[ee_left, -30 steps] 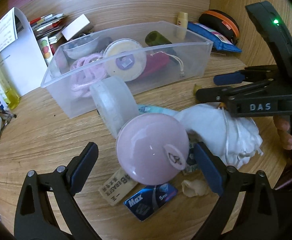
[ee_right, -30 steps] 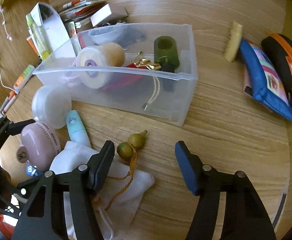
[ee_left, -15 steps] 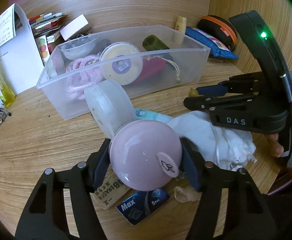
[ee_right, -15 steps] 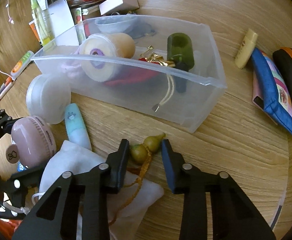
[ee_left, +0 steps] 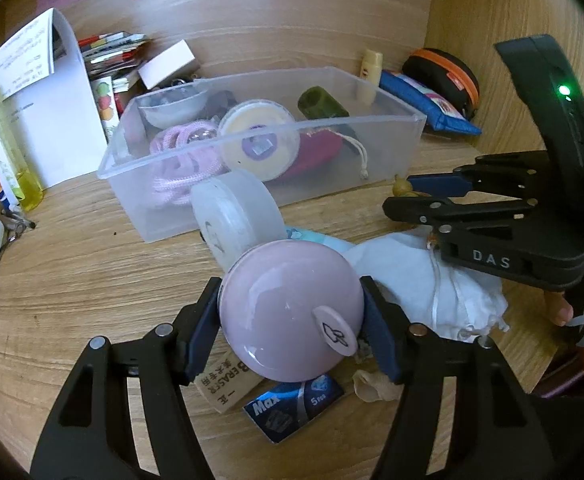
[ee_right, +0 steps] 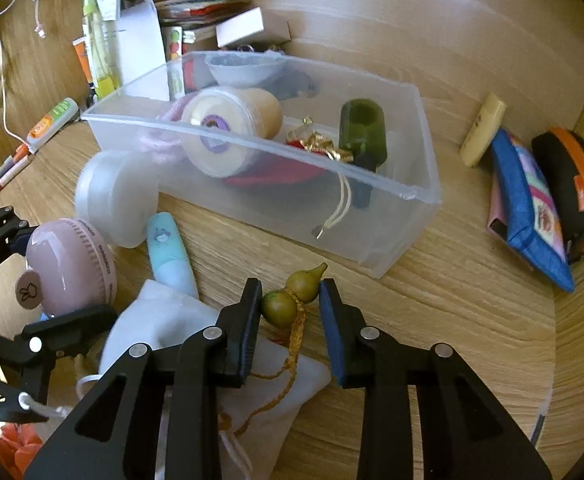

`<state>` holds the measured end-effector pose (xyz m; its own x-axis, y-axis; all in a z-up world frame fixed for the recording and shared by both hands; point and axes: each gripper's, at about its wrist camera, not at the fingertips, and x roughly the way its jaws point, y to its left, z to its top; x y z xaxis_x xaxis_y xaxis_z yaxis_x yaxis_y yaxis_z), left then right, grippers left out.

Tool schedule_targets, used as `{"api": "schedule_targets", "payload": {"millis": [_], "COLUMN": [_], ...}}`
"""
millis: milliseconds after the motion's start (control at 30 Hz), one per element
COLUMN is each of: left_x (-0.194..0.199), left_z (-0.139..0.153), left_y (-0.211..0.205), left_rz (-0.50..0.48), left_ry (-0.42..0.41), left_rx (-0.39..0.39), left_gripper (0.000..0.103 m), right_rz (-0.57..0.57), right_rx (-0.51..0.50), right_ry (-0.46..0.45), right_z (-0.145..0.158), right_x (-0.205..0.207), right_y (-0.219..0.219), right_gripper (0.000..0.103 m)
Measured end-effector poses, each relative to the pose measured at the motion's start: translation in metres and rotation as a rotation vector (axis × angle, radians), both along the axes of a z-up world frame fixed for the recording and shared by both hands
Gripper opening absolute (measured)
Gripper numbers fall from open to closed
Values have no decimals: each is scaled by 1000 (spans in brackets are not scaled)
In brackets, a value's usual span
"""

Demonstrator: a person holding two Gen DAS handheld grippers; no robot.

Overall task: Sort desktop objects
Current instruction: 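Grasp the pink round case with the left gripper while the right grasps the gourd charm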

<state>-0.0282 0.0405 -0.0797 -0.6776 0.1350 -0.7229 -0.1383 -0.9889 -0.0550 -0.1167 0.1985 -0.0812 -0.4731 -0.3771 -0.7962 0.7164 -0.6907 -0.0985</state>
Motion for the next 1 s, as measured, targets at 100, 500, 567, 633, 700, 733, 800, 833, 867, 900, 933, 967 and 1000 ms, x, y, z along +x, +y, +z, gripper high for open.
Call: {"api": "schedule_targets", "payload": {"millis": [100, 500, 567, 633, 700, 733, 800, 833, 867, 900, 933, 967, 1000], "left_x": [2, 3, 1, -5, -11, -13, -19, -23, -27, -31, -34, -37, -41], "left_z": [6, 50, 56, 63, 69, 71, 74, 76, 77, 79, 80, 81, 82], "left_y": [-4, -25, -30, -36, -42, -44, -48, -51, -53, -56, -59, -61, -62], "left_rz": [10, 61, 68, 76, 83, 86, 95, 98, 102, 107, 107, 111, 113], "left_ry": [10, 116, 128, 139, 145, 147, 149, 151, 151, 153, 153, 153, 153], "left_rx": [19, 55, 62, 70, 77, 79, 82, 83, 84, 84, 84, 82, 79], "left_gripper": [65, 65, 65, 65, 65, 65, 65, 65, 65, 65, 65, 65, 65], "right_rz": [10, 44, 43, 41, 40, 41, 39, 39, 39, 39, 37, 38, 37], "right_rx": [-7, -77, -92, -98, -109, -120, -132, -135, -139, -142, -146, -149, -150], "right_ry": [32, 125, 126, 136, 144, 144, 151, 157, 160, 162, 165, 166, 167], "right_z": [9, 52, 57, 62, 67, 70, 75, 77, 79, 81, 82, 83, 84], "right_x": [5, 19, 19, 18, 16, 15, 12, 10, 8, 6, 3, 0, -3], "right_y": [-1, -1, 1, 1, 2, 2, 2, 1, 0, -1, -2, -3, -5], "right_gripper": [27, 27, 27, 27, 27, 27, 27, 27, 27, 27, 27, 27, 27]}}
